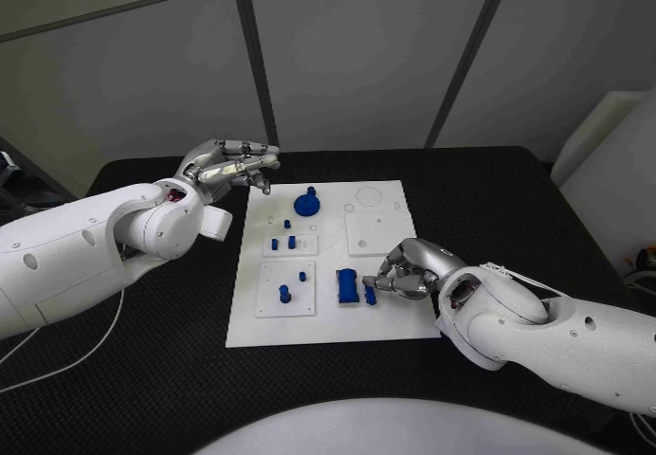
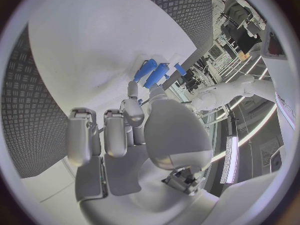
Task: Assemble the parts on the task board
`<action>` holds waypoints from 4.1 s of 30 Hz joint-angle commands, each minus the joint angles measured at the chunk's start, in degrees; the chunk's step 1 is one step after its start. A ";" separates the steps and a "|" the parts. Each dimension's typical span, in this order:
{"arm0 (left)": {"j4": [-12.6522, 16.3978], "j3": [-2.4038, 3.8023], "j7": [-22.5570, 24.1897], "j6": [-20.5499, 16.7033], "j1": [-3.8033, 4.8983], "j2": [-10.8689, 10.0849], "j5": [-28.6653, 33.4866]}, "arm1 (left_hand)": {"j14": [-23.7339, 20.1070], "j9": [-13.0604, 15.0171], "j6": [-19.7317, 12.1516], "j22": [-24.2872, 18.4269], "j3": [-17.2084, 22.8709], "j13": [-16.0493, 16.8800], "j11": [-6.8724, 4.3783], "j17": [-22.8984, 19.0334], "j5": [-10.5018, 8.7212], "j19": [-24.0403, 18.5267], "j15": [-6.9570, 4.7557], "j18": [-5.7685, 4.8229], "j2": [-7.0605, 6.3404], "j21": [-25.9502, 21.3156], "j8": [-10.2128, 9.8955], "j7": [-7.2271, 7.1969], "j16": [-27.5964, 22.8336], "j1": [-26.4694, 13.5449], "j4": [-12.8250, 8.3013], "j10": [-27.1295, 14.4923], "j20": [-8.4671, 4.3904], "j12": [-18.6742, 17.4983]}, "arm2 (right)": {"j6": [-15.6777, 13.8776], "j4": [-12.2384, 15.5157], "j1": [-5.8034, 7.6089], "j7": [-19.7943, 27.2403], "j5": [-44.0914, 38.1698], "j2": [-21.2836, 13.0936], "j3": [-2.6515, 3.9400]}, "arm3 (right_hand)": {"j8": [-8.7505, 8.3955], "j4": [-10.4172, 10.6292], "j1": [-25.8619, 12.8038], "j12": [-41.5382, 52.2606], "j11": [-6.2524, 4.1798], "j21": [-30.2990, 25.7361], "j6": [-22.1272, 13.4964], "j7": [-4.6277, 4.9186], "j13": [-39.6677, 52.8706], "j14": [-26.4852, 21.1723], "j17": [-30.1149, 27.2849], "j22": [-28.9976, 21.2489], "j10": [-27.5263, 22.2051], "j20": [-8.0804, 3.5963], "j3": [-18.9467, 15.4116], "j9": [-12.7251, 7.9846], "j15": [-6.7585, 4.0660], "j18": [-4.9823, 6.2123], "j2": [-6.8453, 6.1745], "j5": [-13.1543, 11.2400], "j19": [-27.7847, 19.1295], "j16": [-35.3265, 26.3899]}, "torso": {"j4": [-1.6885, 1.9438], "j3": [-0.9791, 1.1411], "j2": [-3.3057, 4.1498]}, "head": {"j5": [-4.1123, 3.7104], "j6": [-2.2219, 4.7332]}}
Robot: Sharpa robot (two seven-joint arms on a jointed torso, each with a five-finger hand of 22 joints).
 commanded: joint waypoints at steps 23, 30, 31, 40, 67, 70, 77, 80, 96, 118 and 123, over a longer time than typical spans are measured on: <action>-0.24 -0.02 0.15 0.82 0.02 0.11 0.18 | -0.31 -0.06 -0.39 -0.09 -0.28 -0.07 -0.02 -0.05 -0.13 -0.04 -0.07 -0.16 0.27 -0.36 0.05 0.15 -0.30 -0.04 0.09 -0.56 0.36 0.37 | 9.78 1.47 -0.02 8.30 4.86 -4.11 -0.09 | 0.41 -1.66 5.96 -1.15 0.38 -0.42 -0.66 0.13 -0.40 3.77 3.92 8.62 -0.57 0.11 -1.96 0.76 -0.02 -0.42 0.20 -3.23 1.38 -0.42 | 0.14 -0.08 0.06 | -0.46 0.21; -0.21 -0.03 0.16 0.87 0.00 0.11 0.18 | -0.31 -0.06 -0.39 -0.09 -0.28 -0.07 -0.02 -0.05 -0.13 -0.04 -0.07 -0.16 0.27 -0.36 0.05 0.15 -0.30 -0.04 0.09 -0.56 0.36 0.37 | 8.09 0.46 -0.02 7.38 4.54 -3.14 -0.08 | 0.46 -0.90 5.54 -0.83 0.36 -0.31 -0.61 0.09 -0.12 3.82 4.09 8.78 -0.34 0.08 -2.41 0.86 -0.05 -0.46 1.04 -2.40 1.50 -0.32 | 0.17 -0.06 0.12 | -0.34 0.01; -0.21 -0.03 0.16 0.88 0.00 0.10 0.18 | -0.31 -0.06 -0.39 -0.09 -0.28 -0.07 -0.02 -0.05 -0.13 -0.04 -0.07 -0.16 0.27 -0.36 0.05 0.15 -0.30 -0.04 0.09 -0.56 0.36 0.37 | 7.78 0.35 -0.02 7.27 4.50 -3.04 -0.08 | 0.48 -0.76 5.45 -0.75 0.34 -0.26 -0.59 0.08 -0.05 3.83 4.16 8.85 -0.29 0.08 -2.51 0.88 -0.05 -0.48 1.17 -2.21 1.55 -0.28 | 0.18 -0.06 0.13 | -0.34 0.00; -0.25 -0.04 0.15 0.90 -0.01 0.01 0.18 | -0.31 -0.06 -0.39 -0.09 -0.28 -0.07 -0.02 -0.05 -0.13 -0.04 -0.07 -0.16 0.27 -0.36 0.05 0.15 -0.30 -0.04 0.09 -0.56 0.36 0.37 | 6.57 -0.47 -0.02 6.45 4.34 -2.47 -0.07 | 0.58 0.11 4.65 -0.35 0.31 -0.10 -0.49 0.04 0.30 3.90 4.39 9.08 -0.03 0.04 -3.19 1.01 -0.09 -0.54 1.87 -1.53 1.73 -0.12 | 0.10 -0.09 0.10 | -0.31 -0.25; -0.09 -0.04 -0.09 0.97 -0.02 -0.30 0.18 | -0.46 -0.05 -0.61 -0.19 -0.25 -0.08 0.02 -0.11 -0.08 -0.11 -0.05 -0.15 0.40 -0.43 0.15 0.20 -0.30 0.24 -0.07 -0.81 0.38 0.57 | 6.45 0.05 -0.02 10.11 5.90 -2.42 -0.07 | 0.61 -0.74 6.30 -1.16 0.41 -0.53 -0.94 0.19 -0.06 3.78 3.97 8.59 -0.45 0.04 -5.17 1.33 -0.03 -0.40 0.32 -2.87 1.33 -0.52 | 0.15 -0.09 -0.01 | -0.22 -0.21; -0.09 -0.04 -0.08 0.98 -0.02 -0.29 0.18 | -0.46 -0.05 -0.61 -0.19 -0.25 -0.08 0.02 -0.11 -0.08 -0.11 -0.05 -0.15 0.40 -0.43 0.15 0.20 -0.30 0.24 -0.07 -0.81 0.38 0.57 | 5.04 0.35 -0.02 11.06 6.26 -2.65 -0.07 | 0.66 -0.67 6.29 -0.87 0.41 -0.41 -0.87 0.17 0.16 3.83 4.19 8.76 -0.33 0.05 -5.19 1.36 -0.02 -0.45 0.48 -2.89 1.45 -0.36 | 0.17 -0.08 -0.01 | -0.26 -0.19; -0.13 -0.04 -0.08 1.00 -0.03 -0.26 0.18 | -0.48 -0.04 -0.63 -0.19 -0.22 -0.08 0.02 -0.12 -0.08 -0.11 -0.05 -0.14 0.43 -0.43 0.18 0.20 -0.30 0.33 -0.12 -0.84 0.38 0.60 | 3.31 0.51 -0.02 11.80 6.88 -3.01 -0.07 | 0.73 0.09 5.24 -0.77 0.43 -0.32 -0.80 0.19 0.25 3.88 4.34 8.89 -0.21 0.09 -5.86 1.45 0.00 -0.48 0.94 -2.96 1.55 -0.26 | 0.13 -0.06 0.04 | -0.26 -0.15; -0.14 -0.04 -0.07 1.01 -0.03 -0.24 0.18 | -0.48 -0.04 -0.63 -0.19 -0.22 -0.08 0.02 -0.12 -0.08 -0.11 -0.05 -0.14 0.43 -0.43 0.18 0.20 -0.30 0.33 -0.12 -0.84 0.38 0.60 | 3.07 0.22 -0.02 11.63 6.98 -3.10 -0.07 | 0.73 0.17 5.00 -0.81 0.43 -0.30 -0.80 0.18 0.24 3.88 4.34 8.92 -0.22 0.10 -6.03 1.47 0.00 -0.48 0.99 -3.00 1.57 -0.26 | 0.14 -0.09 0.07 | -0.33 -0.16; -0.14 -0.04 -0.18 1.10 -0.03 -0.23 0.18 | -0.48 -0.04 -0.63 -0.19 -0.22 -0.08 0.02 -0.12 -0.08 -0.11 -0.05 -0.14 0.43 -0.43 0.18 0.20 -0.30 0.33 -0.12 -0.84 0.38 0.60 | 7.06 -1.31 -0.01 9.26 2.63 -2.30 -0.06 | 0.96 -1.23 7.67 -0.36 0.20 -0.15 -0.70 -0.08 0.69 3.94 4.65 9.17 0.03 -0.03 -6.12 1.76 -0.17 -0.54 1.74 -3.63 1.73 -0.08 | 0.18 -0.10 0.02 | -0.18 -0.51; -0.09 -0.04 -0.29 1.18 -0.03 -0.27 0.18 | -0.48 -0.04 -0.63 -0.19 -0.22 -0.08 0.02 -0.12 -0.08 -0.11 -0.05 -0.14 0.43 -0.43 0.18 0.20 -0.30 0.33 -0.12 -0.84 0.38 0.60 | 8.07 -2.75 -0.03 5.69 -2.61 -0.43 -0.07 | 1.12 -1.61 8.81 -0.05 0.09 0.02 -0.54 -0.18 0.99 3.98 4.84 9.42 0.25 -0.11 -6.18 1.92 -0.25 -0.60 2.67 -3.57 1.91 0.02 | 0.15 -0.07 -0.04 | -0.01 -0.64; -0.04 -0.04 -0.27 1.13 -0.03 -0.38 0.18 | -0.48 -0.04 -0.63 -0.19 -0.22 -0.08 0.02 -0.12 -0.08 -0.11 -0.05 -0.14 0.43 -0.43 0.18 0.20 -0.30 0.33 -0.12 -0.84 0.38 0.60 | 5.40 -1.93 -0.03 7.40 0.00 -0.75 -0.06 | 1.08 -1.13 8.30 -0.26 0.13 -0.12 -0.63 -0.14 0.87 3.93 4.61 9.27 0.19 -0.12 -6.58 1.93 -0.24 -0.56 2.87 -2.76 1.79 -0.16 | 0.16 -0.08 -0.03 | 0.04 -0.49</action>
